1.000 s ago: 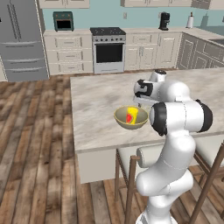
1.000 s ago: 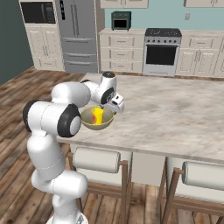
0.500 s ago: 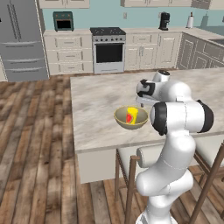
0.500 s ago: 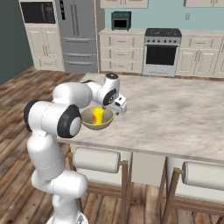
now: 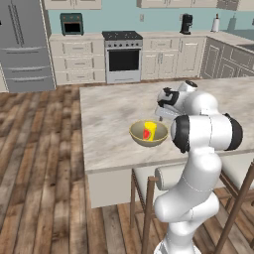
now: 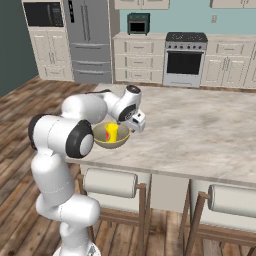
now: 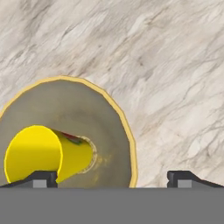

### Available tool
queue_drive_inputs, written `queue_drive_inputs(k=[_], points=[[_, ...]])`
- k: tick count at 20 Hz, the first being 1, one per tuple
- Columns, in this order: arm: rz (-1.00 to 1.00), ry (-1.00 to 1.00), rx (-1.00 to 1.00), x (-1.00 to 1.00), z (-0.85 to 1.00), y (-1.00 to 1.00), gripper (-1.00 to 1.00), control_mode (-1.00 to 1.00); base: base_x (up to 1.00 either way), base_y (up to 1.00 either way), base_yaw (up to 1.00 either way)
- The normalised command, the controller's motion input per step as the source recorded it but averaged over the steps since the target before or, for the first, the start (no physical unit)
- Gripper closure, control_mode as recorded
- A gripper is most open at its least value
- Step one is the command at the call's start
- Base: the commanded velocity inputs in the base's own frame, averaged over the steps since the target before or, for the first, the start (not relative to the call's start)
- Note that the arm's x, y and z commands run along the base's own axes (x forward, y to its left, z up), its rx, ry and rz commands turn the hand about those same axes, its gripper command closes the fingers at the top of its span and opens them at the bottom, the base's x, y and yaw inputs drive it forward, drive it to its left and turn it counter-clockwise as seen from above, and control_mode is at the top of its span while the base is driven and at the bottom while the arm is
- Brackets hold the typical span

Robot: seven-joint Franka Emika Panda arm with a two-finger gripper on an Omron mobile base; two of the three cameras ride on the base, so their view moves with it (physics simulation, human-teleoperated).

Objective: Place the cup inside the bowl on the dining table and move the bowl to any counter.

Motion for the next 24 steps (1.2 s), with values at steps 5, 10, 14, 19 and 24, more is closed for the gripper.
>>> queue_drive_inputs(k=[5,10,14,19,24], points=[[0.00,0.00,0.09,0.04,0.00,-0.01,-1.00,-1.00,0.00,0.00,0.00],[0.01,0.00,0.06,0.05,0.00,0.00,-1.00,-1.00,0.00,0.00,0.00],[0.03,0.00,0.01,0.00,0.00,-0.01,-1.00,-1.00,0.00,0.00,0.00],[0.03,0.00,0.00,0.00,-0.08,-0.03,-1.00,-1.00,0.00,0.00,0.00],[0.04,0.00,0.00,0.00,-0.18,-0.03,-1.00,-1.00,0.00,0.00,0.00]])
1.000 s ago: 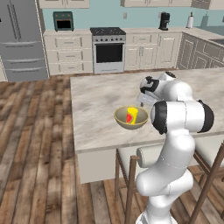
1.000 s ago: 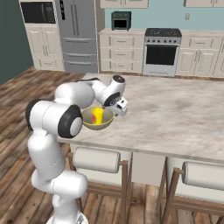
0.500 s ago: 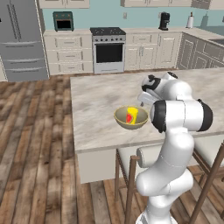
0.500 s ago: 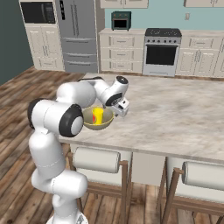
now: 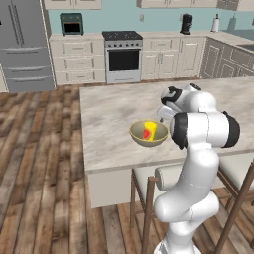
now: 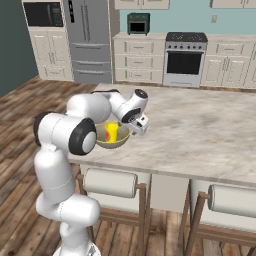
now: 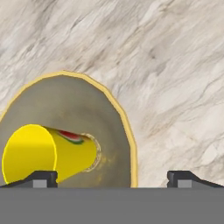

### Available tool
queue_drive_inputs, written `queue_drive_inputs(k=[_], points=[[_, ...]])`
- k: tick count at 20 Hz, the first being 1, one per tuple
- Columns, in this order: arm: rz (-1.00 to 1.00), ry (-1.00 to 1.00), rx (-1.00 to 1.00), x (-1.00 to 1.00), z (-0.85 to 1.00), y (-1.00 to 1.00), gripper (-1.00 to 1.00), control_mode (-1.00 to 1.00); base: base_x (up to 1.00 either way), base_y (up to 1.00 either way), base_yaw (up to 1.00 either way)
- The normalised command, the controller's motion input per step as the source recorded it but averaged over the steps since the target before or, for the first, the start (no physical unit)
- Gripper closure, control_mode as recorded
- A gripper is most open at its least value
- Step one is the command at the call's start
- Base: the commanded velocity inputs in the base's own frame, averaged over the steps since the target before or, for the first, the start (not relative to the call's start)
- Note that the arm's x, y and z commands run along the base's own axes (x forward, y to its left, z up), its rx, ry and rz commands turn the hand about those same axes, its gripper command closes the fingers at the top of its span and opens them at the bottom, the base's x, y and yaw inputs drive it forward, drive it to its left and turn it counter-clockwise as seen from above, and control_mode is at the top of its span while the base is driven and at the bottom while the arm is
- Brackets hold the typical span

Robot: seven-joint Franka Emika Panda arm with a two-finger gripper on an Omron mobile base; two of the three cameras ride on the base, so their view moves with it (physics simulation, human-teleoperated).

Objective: Place the cup inside the bowl on the dining table and move the bowl to any counter.

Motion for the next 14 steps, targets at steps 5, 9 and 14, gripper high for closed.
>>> queue_drive_inputs(k=[5,9,14], points=[[0.04,0.00,0.00,0.00,-0.20,-0.02,-1.00,-1.00,0.00,0.00,0.00],[0.04,0.00,0.00,0.01,-0.26,-0.03,-1.00,-1.00,0.00,0.00,0.00],[0.04,0.00,0.00,0.00,-0.13,-0.04,-1.00,-1.00,0.00,0.00,0.00]])
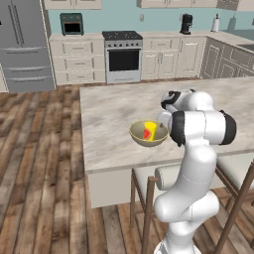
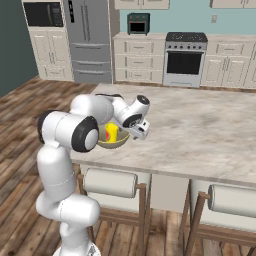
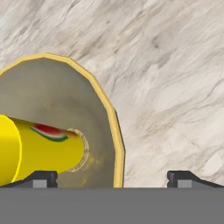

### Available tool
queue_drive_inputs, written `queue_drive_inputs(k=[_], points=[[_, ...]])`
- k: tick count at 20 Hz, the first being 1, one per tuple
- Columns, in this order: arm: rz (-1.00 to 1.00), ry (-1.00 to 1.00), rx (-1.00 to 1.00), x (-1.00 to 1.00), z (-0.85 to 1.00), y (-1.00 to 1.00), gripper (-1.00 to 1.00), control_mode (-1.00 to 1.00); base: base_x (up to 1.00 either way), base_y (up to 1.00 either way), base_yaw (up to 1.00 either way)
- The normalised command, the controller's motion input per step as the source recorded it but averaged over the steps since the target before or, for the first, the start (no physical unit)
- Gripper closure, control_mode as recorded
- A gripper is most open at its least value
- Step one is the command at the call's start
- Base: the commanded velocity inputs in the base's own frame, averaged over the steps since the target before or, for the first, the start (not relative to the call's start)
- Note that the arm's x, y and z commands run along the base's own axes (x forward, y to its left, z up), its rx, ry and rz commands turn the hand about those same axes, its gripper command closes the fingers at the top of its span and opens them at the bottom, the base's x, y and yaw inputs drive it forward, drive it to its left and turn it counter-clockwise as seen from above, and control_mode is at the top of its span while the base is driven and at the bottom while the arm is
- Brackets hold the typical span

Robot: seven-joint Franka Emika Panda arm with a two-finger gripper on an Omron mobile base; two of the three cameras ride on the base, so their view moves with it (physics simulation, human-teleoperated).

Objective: Place the cup inside the bowl on the dining table and move the bowl to any counter.

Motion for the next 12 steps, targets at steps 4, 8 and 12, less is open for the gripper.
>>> queue_drive_inputs(k=[4,8,12], points=[[0.04,0.00,0.00,0.00,-0.10,-0.01,-1.00,-1.00,0.00,0.00,0.00],[0.04,0.00,0.00,0.00,-0.06,0.00,-1.00,-1.00,0.00,0.00,0.00],[0.04,0.00,0.00,0.00,-0.04,0.00,-1.00,-1.00,0.00,0.00,0.00]])
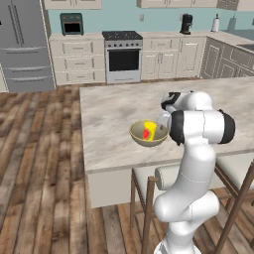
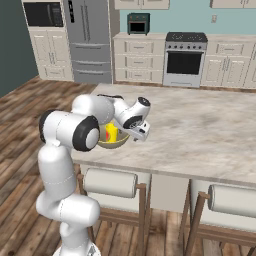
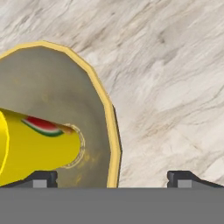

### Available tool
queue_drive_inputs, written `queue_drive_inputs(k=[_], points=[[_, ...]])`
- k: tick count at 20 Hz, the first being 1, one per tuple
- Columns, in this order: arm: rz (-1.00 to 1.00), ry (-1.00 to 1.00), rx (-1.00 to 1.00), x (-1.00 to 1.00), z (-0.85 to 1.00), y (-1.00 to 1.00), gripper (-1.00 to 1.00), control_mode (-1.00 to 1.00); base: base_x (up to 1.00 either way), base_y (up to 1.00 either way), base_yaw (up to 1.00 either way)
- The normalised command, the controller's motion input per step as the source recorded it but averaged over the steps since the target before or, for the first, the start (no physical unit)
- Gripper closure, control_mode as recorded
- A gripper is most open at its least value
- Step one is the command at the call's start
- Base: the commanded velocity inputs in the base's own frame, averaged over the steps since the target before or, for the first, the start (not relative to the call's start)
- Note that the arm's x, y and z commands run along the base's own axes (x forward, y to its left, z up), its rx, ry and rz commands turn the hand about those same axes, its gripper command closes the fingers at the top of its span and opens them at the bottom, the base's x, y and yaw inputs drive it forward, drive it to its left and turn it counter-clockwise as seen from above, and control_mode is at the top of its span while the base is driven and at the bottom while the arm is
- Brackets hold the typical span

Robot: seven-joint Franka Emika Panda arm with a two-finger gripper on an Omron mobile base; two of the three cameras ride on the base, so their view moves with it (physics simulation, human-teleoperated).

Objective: Place the cup inside the bowl on the dining table and move the bowl to any counter.

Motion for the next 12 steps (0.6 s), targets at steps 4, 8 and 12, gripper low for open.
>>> queue_drive_inputs(k=[4,8,12], points=[[0.04,0.00,0.00,0.00,-0.07,0.00,-1.00,-1.00,0.00,0.00,0.00],[0.04,0.00,0.00,0.00,-0.09,0.00,-1.00,-1.00,0.00,0.00,0.00],[0.04,0.00,0.00,0.00,-0.10,0.00,-1.00,-1.00,0.00,0.00,0.00]])
